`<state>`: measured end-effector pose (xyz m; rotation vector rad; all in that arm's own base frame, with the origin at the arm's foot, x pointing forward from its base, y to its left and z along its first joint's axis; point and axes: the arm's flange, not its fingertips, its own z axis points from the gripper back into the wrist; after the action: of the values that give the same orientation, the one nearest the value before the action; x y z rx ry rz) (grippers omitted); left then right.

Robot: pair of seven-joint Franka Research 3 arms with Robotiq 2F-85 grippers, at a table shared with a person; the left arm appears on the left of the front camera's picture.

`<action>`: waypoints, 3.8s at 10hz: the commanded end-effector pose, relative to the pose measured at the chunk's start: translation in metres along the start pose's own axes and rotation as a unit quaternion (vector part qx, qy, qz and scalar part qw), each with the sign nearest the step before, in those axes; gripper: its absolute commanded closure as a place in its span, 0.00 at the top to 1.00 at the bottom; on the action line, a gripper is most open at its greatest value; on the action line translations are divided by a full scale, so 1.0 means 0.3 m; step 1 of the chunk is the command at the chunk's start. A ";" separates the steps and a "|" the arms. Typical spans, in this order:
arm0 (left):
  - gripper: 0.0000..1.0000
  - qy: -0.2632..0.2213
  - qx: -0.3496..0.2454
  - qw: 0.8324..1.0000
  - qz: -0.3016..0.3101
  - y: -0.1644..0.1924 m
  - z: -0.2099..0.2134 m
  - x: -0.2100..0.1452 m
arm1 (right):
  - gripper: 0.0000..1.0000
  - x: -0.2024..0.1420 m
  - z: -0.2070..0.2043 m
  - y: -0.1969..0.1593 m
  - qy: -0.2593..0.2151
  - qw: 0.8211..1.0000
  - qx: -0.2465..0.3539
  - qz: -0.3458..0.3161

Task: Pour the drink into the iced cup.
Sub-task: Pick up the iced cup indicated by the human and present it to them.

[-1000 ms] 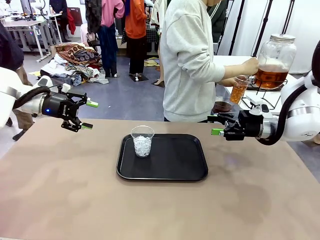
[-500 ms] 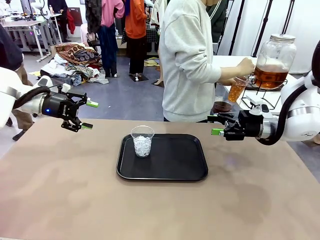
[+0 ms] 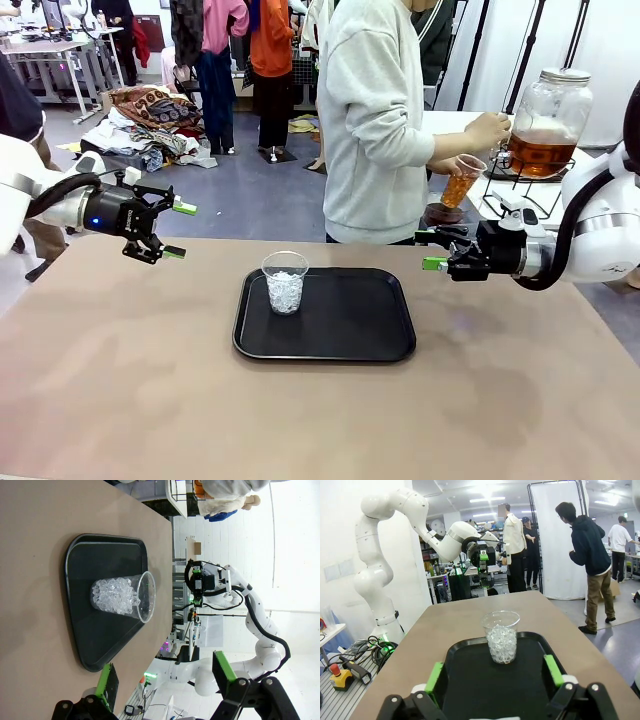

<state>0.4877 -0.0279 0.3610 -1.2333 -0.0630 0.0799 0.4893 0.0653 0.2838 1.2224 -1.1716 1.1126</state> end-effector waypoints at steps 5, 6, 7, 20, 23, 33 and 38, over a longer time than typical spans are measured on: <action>1.00 0.003 0.004 1.000 0.007 -0.004 0.003 -0.002 | 1.00 0.006 0.001 -0.004 0.000 1.000 -0.001 0.002; 1.00 0.003 0.004 1.000 0.007 -0.004 0.003 -0.002 | 1.00 0.006 0.001 -0.004 0.000 1.000 -0.001 0.002; 1.00 0.003 0.004 1.000 0.007 -0.004 0.003 -0.002 | 1.00 0.006 0.001 -0.004 0.000 1.000 -0.001 0.002; 1.00 0.003 0.004 1.000 0.007 -0.004 0.003 -0.002 | 1.00 0.006 0.001 -0.004 0.000 1.000 -0.001 0.002; 1.00 0.003 0.004 1.000 0.007 -0.004 0.003 -0.002 | 1.00 0.006 0.001 -0.004 0.000 1.000 -0.001 0.002; 1.00 0.003 0.004 1.000 0.007 -0.004 0.003 -0.002 | 1.00 0.006 0.001 -0.004 0.000 1.000 -0.001 0.002; 1.00 0.003 0.004 1.000 0.007 -0.004 0.003 -0.002 | 1.00 0.006 0.001 -0.004 0.000 1.000 -0.001 0.002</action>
<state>0.4877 -0.0279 0.3610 -1.2333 -0.0629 0.0799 0.4893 0.0653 0.2838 1.2224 -1.1716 1.1126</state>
